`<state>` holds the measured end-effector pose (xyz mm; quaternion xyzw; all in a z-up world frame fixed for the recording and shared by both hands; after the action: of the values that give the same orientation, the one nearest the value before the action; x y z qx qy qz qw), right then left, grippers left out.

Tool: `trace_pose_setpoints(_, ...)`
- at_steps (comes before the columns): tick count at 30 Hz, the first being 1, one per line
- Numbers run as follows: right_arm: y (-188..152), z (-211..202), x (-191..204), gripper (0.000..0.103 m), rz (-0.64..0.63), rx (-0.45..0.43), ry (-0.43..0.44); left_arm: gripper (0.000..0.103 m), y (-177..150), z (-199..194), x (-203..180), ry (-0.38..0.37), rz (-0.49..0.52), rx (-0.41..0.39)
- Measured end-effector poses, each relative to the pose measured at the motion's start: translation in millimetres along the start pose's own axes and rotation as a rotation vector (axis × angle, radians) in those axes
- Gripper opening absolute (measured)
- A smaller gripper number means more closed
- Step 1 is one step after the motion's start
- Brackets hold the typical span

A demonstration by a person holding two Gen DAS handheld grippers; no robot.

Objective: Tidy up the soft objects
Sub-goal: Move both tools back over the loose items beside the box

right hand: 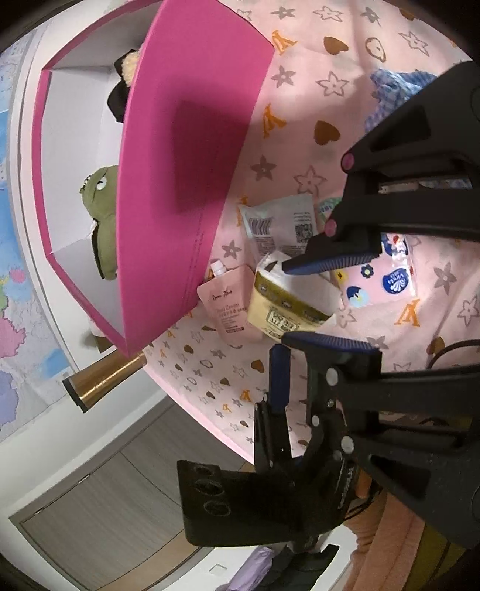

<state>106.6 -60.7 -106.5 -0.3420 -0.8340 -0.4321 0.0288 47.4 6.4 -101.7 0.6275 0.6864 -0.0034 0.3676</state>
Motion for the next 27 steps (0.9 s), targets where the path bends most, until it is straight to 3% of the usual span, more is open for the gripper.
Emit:
trace_pose_setpoints(12, -2.4, -1.6, -0.4, 0.034, -0.017, -0.003, -0.019, 0.051, 1.7, 4.9, 3.5, -0.028, -0.032, 0.013)
trace_pose_setpoints(18, -3.7, -16.9, -52.1, 0.034, 0.133, -0.031, -0.106, 0.050, 2.3, 3.8, 16.8, -0.013, -0.073, 0.013)
trace_pose_setpoints(26, -17.0, 12.8, -72.0, 0.033, 0.271, 0.019, 0.048, 0.050, 1.3, 7.1, 17.7, -0.003, -0.073, 0.023)
trace_pose_setpoints(27, -16.4, 13.8, -70.7, 0.023, 0.264, 0.012, 0.048, 0.050, 1.5, 8.3, 15.5, -0.001, -0.071, 0.025)
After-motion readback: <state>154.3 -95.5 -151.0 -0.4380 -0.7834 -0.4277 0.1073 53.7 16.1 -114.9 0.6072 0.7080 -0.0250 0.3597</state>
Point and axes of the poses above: each gripper's, at about its wrist camera, not at the fingertips, and z roughly the way its jaws point, x to its left, y to its top, the point moved 7 cm from there along z, roughly the way its jaws point, and after that the axes turned 10 degrees about -z, right-handed, at the moved point
